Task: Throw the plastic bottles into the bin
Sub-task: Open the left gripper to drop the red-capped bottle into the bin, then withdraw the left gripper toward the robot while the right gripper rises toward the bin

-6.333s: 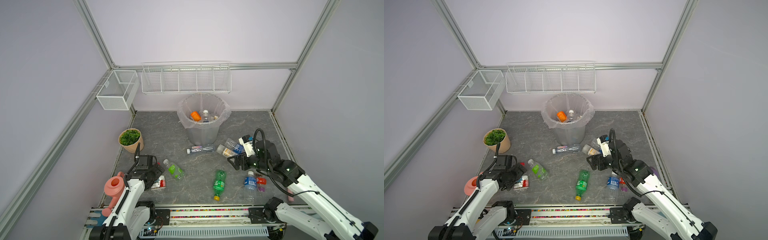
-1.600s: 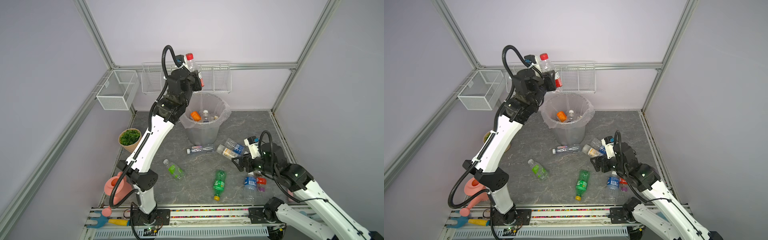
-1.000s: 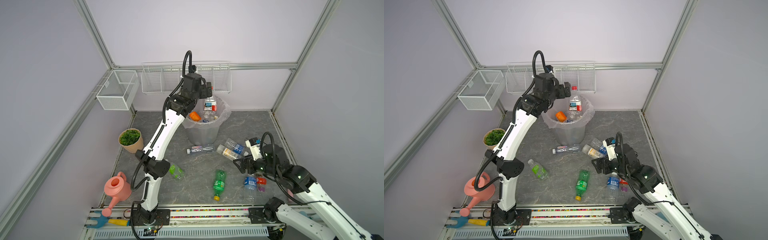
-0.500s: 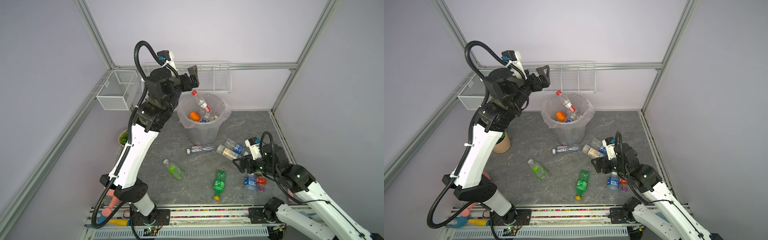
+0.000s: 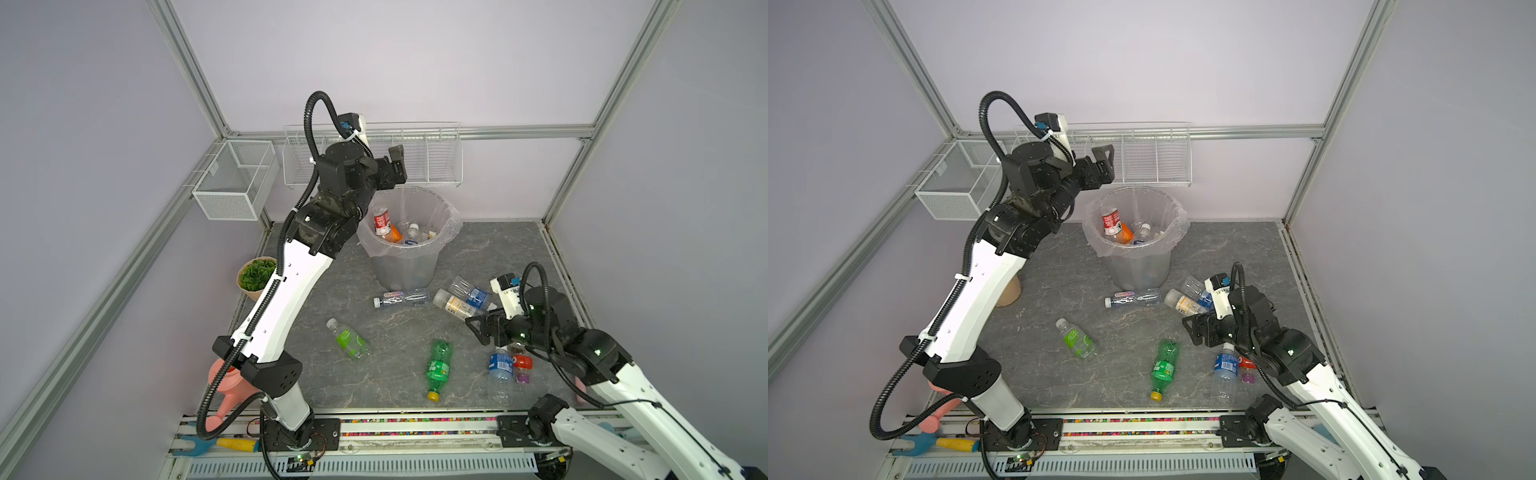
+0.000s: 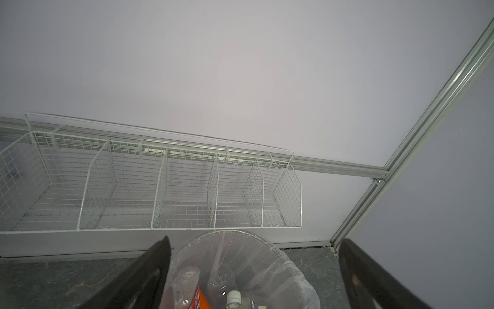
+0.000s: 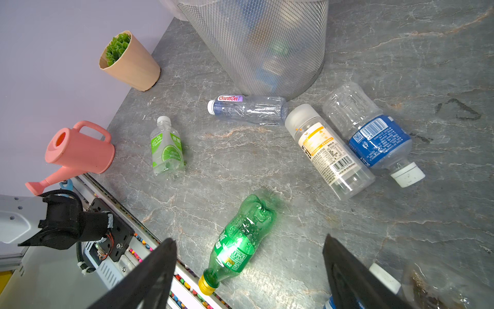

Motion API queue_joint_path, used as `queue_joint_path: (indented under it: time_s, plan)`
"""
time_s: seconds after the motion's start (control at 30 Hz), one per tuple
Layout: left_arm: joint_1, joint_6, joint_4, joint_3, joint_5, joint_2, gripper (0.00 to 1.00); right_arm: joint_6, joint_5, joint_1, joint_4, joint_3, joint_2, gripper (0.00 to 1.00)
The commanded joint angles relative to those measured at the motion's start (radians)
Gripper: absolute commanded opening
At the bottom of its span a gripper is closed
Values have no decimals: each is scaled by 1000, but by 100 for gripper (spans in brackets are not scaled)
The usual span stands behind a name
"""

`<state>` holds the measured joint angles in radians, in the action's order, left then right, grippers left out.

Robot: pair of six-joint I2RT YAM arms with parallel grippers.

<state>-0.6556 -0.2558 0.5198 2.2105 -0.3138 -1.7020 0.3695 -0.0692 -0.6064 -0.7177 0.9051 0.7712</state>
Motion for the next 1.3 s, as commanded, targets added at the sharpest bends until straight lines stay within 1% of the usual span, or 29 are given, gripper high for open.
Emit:
queue_joint_path:
  time_s: [0.0,0.27,0.5,0.8,1.07,1.27]
  plan:
    - [-4,7,-8,-43,-1,45,96,-6,-3,-5,8,24,11,88]
    - [-4,1,-73,-279,-45,212,96,-7,0,-5,9,14,7,88]
    - [-4,-5,-73,-441,-73,338,96,-2,-4,-6,21,15,22,88]
    - [-3,-13,-59,-657,-154,517,96,-24,-32,-7,28,51,59,88]
    - [1,-75,7,-857,-242,684,97,-49,-74,-24,57,136,153,88]
    - [37,-173,74,-1007,-262,809,97,-71,-62,-89,80,231,257,88]
